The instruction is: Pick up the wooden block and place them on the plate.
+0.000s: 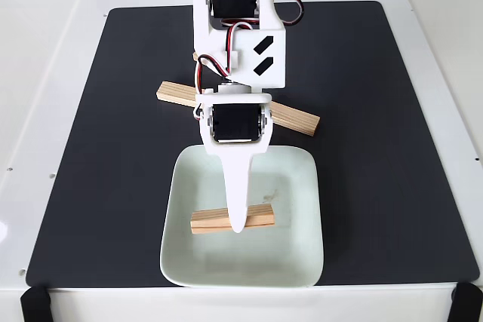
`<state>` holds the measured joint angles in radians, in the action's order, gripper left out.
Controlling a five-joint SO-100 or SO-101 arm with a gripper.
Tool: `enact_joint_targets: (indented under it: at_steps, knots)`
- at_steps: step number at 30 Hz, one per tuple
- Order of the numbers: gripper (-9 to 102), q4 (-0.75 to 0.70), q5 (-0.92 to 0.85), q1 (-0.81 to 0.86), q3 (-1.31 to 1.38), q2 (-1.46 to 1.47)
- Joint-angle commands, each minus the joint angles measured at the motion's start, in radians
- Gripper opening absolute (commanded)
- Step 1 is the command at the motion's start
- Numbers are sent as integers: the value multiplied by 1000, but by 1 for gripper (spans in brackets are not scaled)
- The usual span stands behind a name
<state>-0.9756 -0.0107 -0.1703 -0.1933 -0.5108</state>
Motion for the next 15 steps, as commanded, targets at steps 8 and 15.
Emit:
enact_joint_targets:
  at_steps: [8, 15]
  knots:
    - [31, 3, -6, -5, 52, -28]
    - [27, -60, -9, -6, 52, -57]
